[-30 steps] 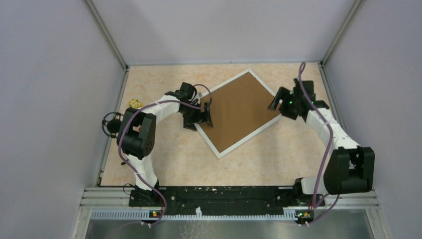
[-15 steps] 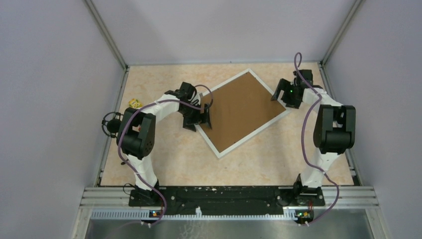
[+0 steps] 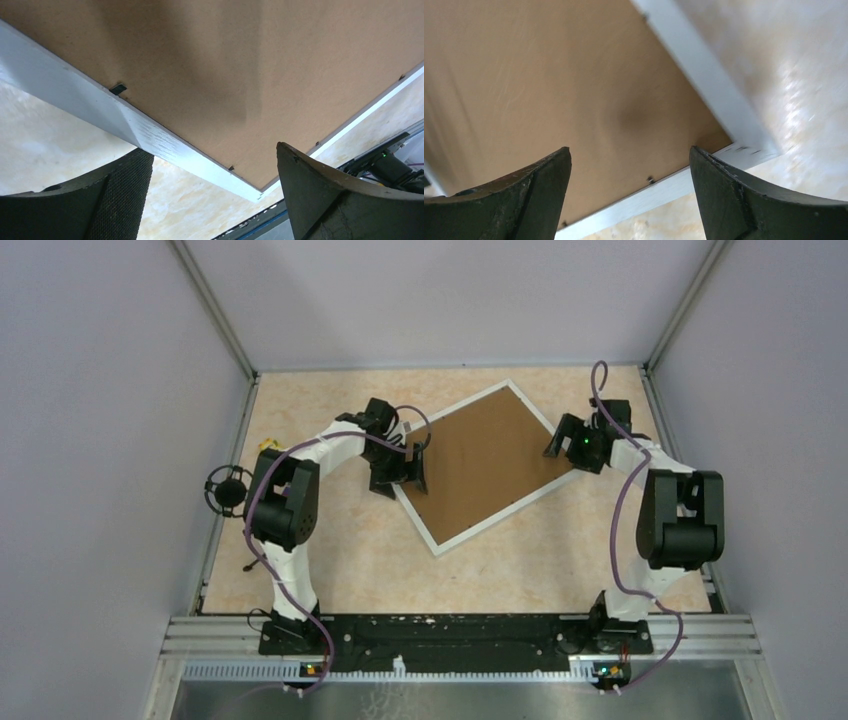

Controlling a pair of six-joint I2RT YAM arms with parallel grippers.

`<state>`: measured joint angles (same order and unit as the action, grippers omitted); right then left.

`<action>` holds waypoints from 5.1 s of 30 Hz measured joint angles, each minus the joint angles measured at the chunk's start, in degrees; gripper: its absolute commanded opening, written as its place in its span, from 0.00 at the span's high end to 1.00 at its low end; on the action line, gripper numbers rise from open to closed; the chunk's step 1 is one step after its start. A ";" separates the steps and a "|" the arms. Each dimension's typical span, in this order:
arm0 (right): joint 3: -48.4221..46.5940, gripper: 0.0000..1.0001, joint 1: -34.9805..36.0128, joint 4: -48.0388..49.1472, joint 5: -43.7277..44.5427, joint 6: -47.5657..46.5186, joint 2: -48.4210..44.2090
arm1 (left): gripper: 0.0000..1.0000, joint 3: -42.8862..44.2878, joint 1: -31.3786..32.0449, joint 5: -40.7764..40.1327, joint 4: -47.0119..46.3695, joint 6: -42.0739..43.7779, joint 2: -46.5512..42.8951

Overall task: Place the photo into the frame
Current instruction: Adjust the photo frame at the center of the board, then install the photo frame at the center of the board.

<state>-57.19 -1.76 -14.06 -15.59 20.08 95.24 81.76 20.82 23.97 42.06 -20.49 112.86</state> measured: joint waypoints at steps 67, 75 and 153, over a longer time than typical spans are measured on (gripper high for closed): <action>-1.42 0.73 -3.89 -13.40 -4.02 -2.32 1.90 | 0.27 -2.69 -5.14 -9.35 -3.52 1.62 -0.74; -1.42 0.73 -3.48 -12.90 -4.92 -2.54 2.23 | 0.27 -2.69 -5.14 -9.29 -3.52 1.62 -0.74; -47.41 0.74 -0.76 -21.64 -6.80 -3.82 34.45 | 0.28 -2.69 -5.46 -5.38 -3.48 2.14 -0.74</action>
<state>-104.60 -2.52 -35.70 -22.39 16.25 129.69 79.07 15.35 18.59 38.59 -18.35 112.12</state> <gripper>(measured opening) 0.267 0.726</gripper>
